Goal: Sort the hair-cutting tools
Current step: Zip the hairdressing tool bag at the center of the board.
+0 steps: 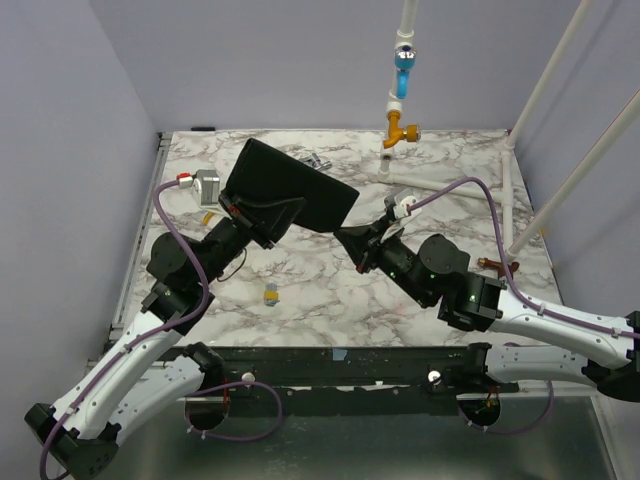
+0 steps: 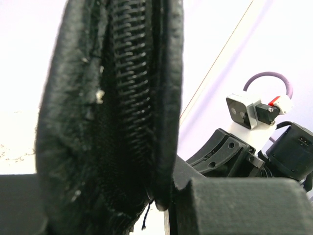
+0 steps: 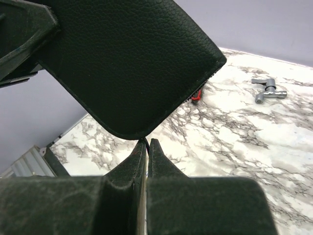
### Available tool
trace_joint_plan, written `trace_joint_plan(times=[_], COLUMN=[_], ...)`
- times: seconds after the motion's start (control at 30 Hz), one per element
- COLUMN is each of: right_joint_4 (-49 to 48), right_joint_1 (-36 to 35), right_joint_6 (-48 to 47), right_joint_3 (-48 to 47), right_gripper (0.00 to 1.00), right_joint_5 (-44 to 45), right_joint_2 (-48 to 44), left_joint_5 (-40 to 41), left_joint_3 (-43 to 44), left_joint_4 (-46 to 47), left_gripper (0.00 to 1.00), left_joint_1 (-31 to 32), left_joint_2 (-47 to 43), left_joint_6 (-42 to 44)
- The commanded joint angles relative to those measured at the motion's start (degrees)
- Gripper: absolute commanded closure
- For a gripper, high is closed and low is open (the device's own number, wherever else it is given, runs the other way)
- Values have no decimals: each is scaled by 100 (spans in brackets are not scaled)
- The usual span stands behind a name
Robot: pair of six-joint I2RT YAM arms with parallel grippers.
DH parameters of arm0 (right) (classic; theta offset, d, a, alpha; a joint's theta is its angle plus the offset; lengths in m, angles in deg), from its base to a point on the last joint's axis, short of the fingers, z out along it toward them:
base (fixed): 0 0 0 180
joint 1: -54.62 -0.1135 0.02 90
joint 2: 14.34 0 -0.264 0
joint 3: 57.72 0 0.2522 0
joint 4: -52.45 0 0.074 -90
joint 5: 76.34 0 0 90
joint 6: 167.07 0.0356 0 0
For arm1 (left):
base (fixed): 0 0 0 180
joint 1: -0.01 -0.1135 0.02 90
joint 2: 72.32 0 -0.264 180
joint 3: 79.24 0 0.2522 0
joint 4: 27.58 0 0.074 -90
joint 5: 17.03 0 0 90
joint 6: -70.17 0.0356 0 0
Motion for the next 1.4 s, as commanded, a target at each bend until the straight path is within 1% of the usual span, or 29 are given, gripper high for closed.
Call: trace_joint_plan(times=[0.0,0.2,0.5,0.57,0.6,0.63,0.67,0.7,0.73,0.77,0.83,0.93,1.13,1.23,1.37], right_joint_4=[139,126,107,61,-9,-76,-93,-60,-50,-78,-242,-589,-819,-1082,-1390], right_joint_1=[117,120,119,113,116,118,121,115,116,116,117,114,118,113,117], right_joint_6=[-390,-582,-616,-607,-626,-664,-664,-638,-630,-524,-239,84,750,1055,1449], right_joint_3=[-35,82,134,186,238,305,330,313,320,342,456,649,589,597,640], right_gripper=[99,99,99,99,99,94,79,66,56,53,51,50,47,45,44], right_joint_5=[1221,1522,1565,1327,998,596,190,-167,-485,-555,-446,-497,-902,-1263,-1368], right_joint_2=[-138,-184,-193,-264,-350,-418,-476,-501,-537,-577,-819,-1131,-1031,-985,-1040], left_joint_5=[-174,-177,-356,-336,-311,-275,-235,-236,-295,-427,-592,-834,-1269,-1366,-1489], left_joint_3=[-64,-123,-171,-172,-172,-156,-141,-126,-150,-250,-356,-295,-409,-394,-357], left_joint_4=[78,-127,-185,-185,-185,-191,-193,-162,26,333,849,1057,1823,2010,2205], left_gripper=[100,100,100,100,100,100,100,100,100,100,100,100,100,100,100], left_joint_1=[-24,-21,-24,-24,-24,-24,-24,-31,-33,-41,-50,-114,-186,-188,-191], left_joint_2=[-305,-529,-605,-634,-641,-653,-670,-692,-732,-802,-901,-905,-635,-529,-438], left_joint_6=[85,163,41,27,23,15,-28,-70,-98,-115,-182,-337,-948,-1107,-1263])
